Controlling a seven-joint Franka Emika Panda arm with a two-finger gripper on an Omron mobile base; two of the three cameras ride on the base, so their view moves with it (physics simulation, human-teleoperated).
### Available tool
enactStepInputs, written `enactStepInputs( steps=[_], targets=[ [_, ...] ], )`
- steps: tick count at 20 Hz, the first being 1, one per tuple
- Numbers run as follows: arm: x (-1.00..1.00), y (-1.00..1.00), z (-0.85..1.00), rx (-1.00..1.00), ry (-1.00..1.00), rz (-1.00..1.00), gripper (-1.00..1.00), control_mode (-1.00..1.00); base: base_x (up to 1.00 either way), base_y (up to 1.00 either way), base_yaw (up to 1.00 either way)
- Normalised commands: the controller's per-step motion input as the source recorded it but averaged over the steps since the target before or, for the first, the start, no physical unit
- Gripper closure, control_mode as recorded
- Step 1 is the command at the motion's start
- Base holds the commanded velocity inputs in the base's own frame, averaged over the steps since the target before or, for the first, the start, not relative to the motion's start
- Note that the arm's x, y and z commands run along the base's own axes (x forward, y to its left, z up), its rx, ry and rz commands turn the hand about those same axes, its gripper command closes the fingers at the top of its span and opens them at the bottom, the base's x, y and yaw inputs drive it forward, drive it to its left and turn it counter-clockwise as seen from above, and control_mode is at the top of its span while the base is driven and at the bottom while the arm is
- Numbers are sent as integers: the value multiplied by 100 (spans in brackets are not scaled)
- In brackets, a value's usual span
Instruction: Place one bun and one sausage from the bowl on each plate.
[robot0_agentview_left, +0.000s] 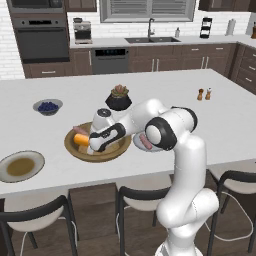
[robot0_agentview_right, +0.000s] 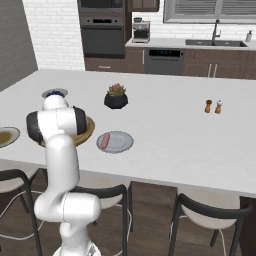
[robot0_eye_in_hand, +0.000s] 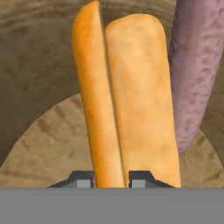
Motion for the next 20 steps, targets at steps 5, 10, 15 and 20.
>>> enactStepInputs(
  steps=[5,10,15,20],
  targets=[
    [-35,-13,48,0,-5,0,100,-100,0,0,0],
    [-22,-61,54,0,2,-11,100,-100,0,0,0],
    [0,-90,34,1,11,-24,100,-100,0,0,0],
    [0,-81,43,1,14,-29,100,-100,0,0,0]
  ],
)
